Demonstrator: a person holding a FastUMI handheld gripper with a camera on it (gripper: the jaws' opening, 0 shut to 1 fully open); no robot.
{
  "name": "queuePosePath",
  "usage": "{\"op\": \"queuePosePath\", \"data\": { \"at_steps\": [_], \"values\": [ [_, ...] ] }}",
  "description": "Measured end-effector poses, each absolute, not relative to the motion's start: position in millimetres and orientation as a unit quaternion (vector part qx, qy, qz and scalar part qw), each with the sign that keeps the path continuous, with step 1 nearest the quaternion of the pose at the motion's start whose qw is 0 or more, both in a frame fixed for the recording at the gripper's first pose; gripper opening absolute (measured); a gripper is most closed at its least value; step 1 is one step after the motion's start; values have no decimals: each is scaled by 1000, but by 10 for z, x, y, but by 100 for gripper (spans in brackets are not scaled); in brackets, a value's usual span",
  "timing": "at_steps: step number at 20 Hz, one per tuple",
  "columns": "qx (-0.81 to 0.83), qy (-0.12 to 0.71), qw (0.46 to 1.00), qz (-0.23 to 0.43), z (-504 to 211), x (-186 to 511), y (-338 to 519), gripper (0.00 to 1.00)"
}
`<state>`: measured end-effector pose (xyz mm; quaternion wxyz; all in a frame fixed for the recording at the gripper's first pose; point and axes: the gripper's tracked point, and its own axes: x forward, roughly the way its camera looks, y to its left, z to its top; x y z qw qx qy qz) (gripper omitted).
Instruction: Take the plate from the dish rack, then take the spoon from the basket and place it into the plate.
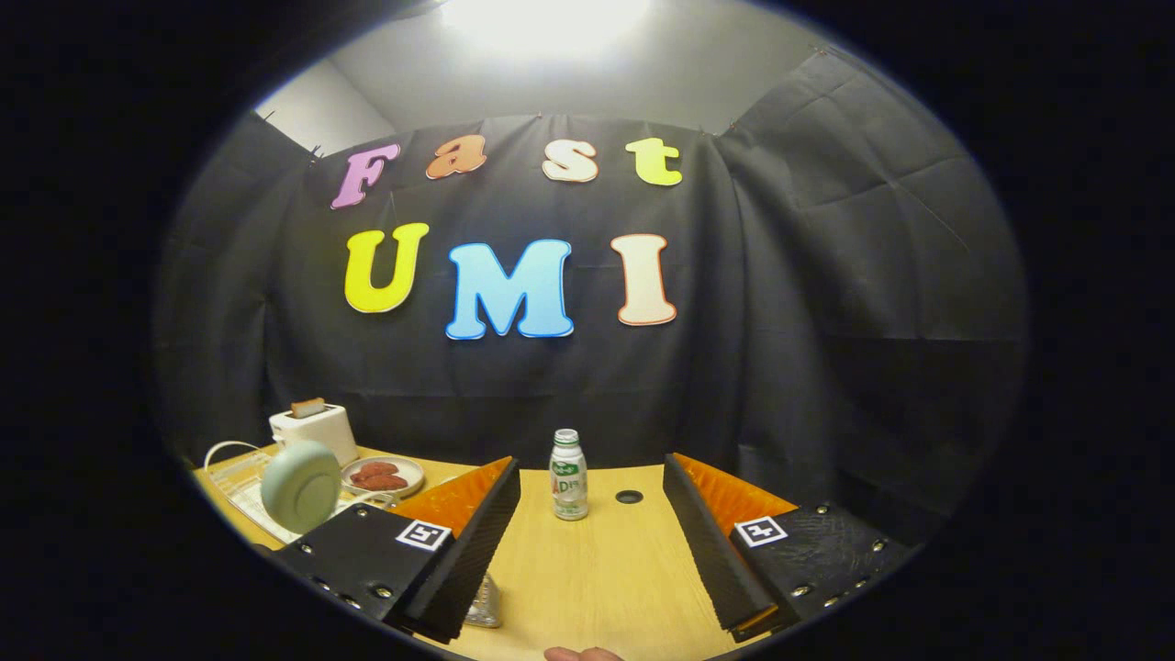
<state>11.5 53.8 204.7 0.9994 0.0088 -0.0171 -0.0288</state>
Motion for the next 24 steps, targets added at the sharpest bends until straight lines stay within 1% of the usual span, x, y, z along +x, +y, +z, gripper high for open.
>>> {"op": "queuePosePath", "data": {
  "at_steps": [2, 3, 7, 15, 18, 24],
  "values": [
    [16, -19, 999, -21, 2290, 20, 763, 97],
    [15, -16, 999, -27, 2397, -16, 840, 97],
    [19, -24, 999, -15, 2746, -11, 1367, 97],
    [11, -7, 1000, 7, 2866, 127, 2173, 97],
    [15, 24, 999, 20, 2774, 225, 2476, 96],
    [20, 201, 973, 109, 2196, 389, 3216, 97]
  ]
}}
